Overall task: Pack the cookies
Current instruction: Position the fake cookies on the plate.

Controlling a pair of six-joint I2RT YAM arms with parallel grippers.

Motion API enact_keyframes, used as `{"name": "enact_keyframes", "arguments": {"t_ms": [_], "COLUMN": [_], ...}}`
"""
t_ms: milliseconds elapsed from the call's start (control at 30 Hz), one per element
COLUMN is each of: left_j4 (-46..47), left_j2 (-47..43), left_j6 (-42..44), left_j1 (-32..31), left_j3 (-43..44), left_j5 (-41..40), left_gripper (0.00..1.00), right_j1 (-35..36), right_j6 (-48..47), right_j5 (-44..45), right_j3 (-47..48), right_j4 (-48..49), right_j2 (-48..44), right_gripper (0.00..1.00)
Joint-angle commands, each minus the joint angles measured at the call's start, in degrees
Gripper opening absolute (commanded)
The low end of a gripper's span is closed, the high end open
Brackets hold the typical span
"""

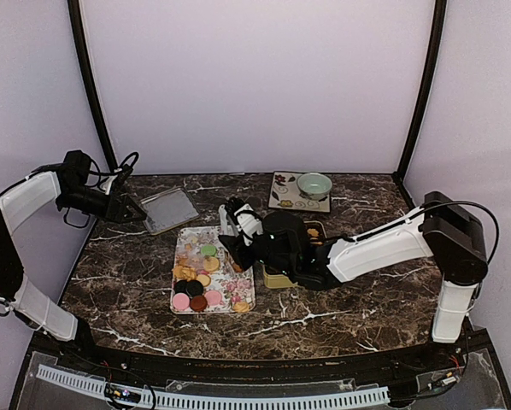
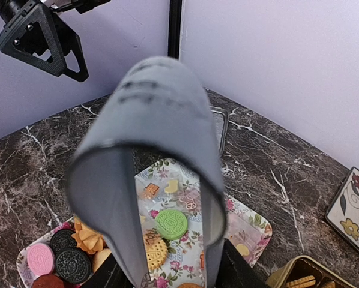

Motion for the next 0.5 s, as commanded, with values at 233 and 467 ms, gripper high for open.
{"name": "enact_keyframes", "arguments": {"t_ms": [233,467], "left_j4": [-0.4,-0.2], "left_j2": [-1.6,-1.7], "left_j6": [1.0,0.8], "left_j1": [0.4,0.4], "left_j3": [-1.2,-1.2], "left_j5": [0.6,0.9], "left_gripper": [0.91,0.91], "right_j1": [0.9,1.1], "right_j6": [3.1,1.0], "right_j5": [-4.3,-1.2], "right_j3": [1.0,0.2], "right_j4": [2.7,2.6], "right_j2": [0.6,-1.5], "right_gripper": [0.41,0.41]}}
